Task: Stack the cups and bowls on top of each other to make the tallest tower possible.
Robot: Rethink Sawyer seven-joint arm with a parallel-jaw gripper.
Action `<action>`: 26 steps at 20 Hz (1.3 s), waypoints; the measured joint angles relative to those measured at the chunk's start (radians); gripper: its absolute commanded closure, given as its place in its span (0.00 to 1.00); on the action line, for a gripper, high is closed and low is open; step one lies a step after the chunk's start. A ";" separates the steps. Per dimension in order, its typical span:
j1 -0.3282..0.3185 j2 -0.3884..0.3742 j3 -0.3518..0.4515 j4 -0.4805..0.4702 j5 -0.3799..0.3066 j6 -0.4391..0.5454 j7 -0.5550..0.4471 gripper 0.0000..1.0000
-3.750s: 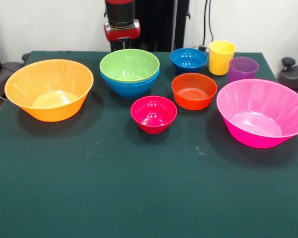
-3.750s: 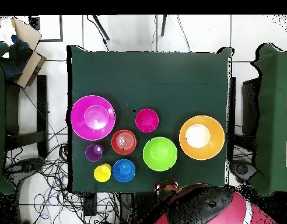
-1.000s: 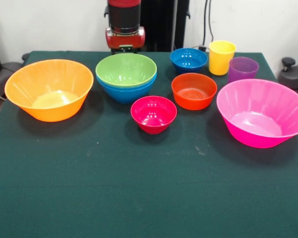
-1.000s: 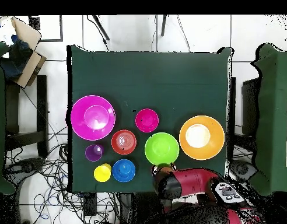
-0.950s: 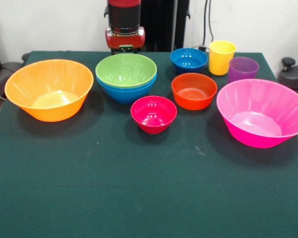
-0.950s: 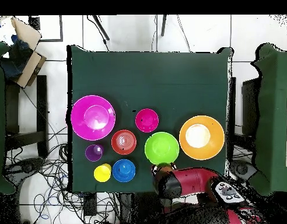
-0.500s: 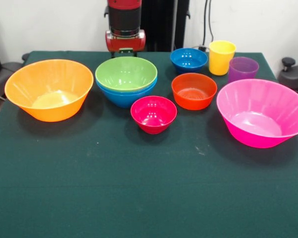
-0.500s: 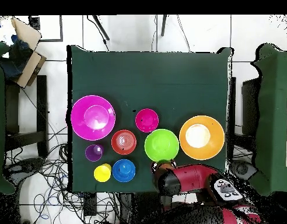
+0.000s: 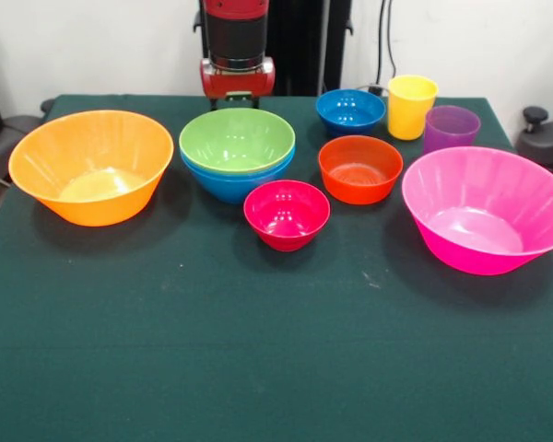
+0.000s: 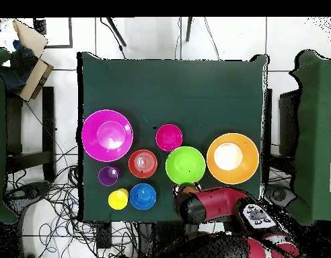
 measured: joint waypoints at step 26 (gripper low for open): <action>-0.158 -0.362 0.103 0.158 0.058 0.181 0.000 0.00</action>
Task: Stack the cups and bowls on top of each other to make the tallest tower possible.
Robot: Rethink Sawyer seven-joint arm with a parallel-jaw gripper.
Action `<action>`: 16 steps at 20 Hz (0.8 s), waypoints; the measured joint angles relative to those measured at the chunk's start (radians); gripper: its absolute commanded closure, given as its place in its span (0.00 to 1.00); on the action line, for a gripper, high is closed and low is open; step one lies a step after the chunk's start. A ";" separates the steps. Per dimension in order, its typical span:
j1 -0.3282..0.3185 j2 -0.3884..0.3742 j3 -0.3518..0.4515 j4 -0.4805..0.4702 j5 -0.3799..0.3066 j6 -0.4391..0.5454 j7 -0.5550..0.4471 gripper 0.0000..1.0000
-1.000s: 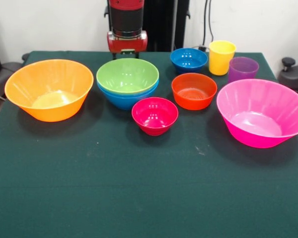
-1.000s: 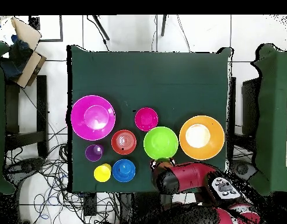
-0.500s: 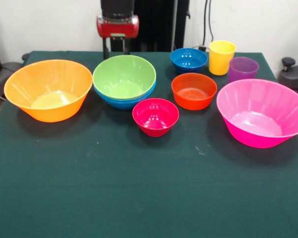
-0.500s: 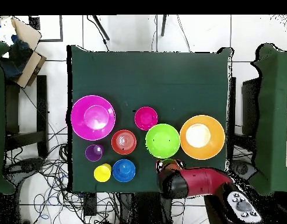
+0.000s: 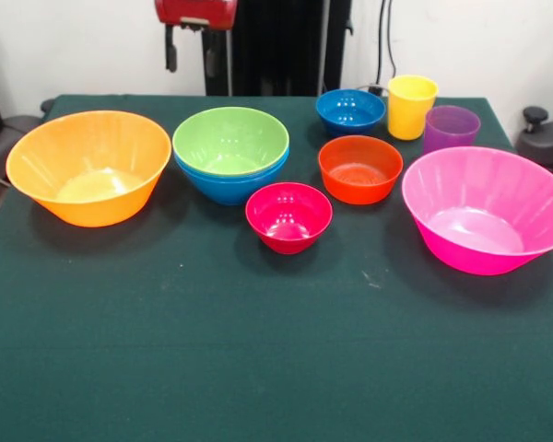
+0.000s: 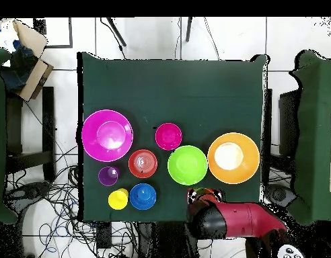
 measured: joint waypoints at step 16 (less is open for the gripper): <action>0.076 -0.028 0.009 0.016 0.001 0.000 0.000 0.00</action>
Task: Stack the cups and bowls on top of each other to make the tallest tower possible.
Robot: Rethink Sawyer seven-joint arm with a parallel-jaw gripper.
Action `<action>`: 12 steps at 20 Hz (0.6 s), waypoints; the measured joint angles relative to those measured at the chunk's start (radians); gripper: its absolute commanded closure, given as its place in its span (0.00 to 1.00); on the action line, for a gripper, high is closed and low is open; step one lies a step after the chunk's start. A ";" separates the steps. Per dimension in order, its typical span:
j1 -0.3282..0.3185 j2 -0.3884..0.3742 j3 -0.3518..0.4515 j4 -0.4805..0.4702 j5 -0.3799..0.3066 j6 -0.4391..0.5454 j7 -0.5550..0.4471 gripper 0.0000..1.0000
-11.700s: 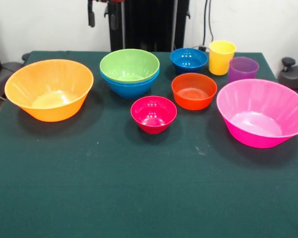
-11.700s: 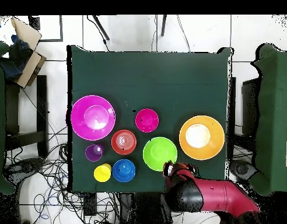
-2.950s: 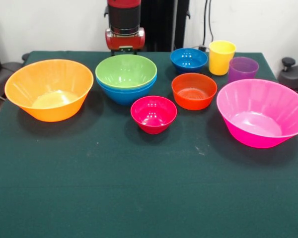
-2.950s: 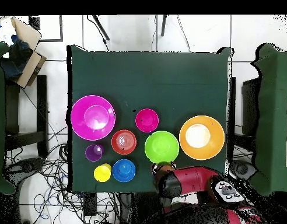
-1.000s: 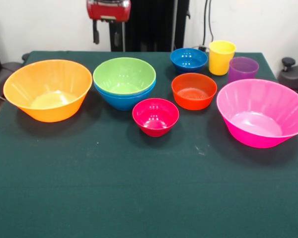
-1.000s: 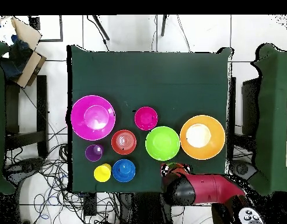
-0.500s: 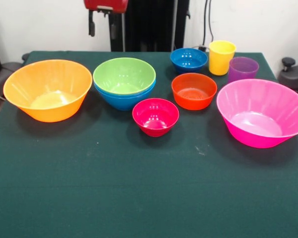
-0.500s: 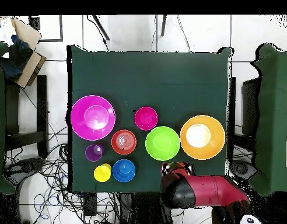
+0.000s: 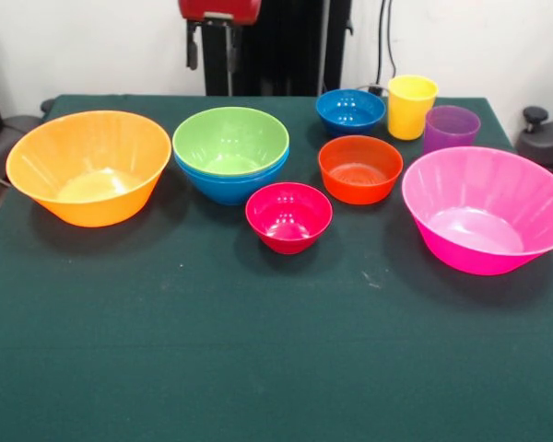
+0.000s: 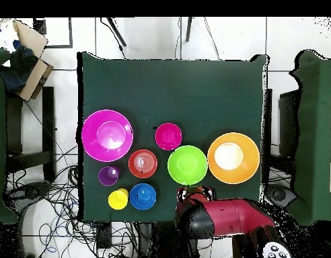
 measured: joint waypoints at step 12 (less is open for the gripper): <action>0.099 0.024 -0.001 0.001 0.011 0.000 0.000 0.00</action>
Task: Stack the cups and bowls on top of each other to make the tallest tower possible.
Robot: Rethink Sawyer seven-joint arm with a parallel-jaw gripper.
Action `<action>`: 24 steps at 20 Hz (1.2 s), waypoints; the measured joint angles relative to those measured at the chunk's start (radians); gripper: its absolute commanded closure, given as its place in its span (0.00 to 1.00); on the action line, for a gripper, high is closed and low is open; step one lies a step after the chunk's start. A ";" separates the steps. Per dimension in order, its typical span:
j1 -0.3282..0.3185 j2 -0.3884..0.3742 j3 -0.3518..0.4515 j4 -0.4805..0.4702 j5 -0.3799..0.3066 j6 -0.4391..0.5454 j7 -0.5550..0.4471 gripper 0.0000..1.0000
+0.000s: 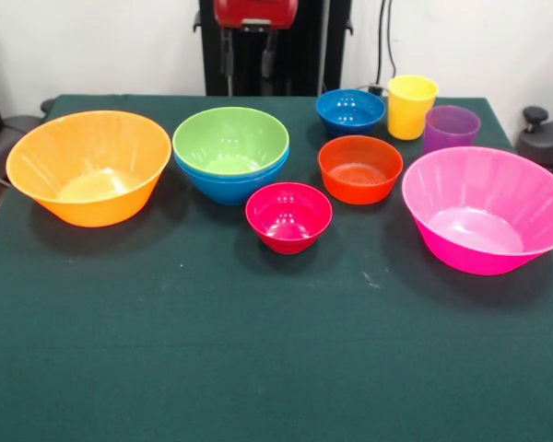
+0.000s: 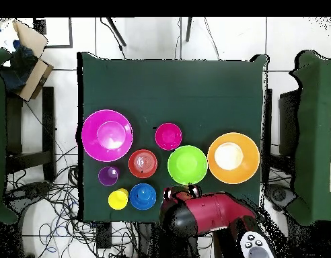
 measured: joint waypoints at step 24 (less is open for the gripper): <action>0.072 0.039 -0.046 0.000 0.043 -0.011 0.000 0.00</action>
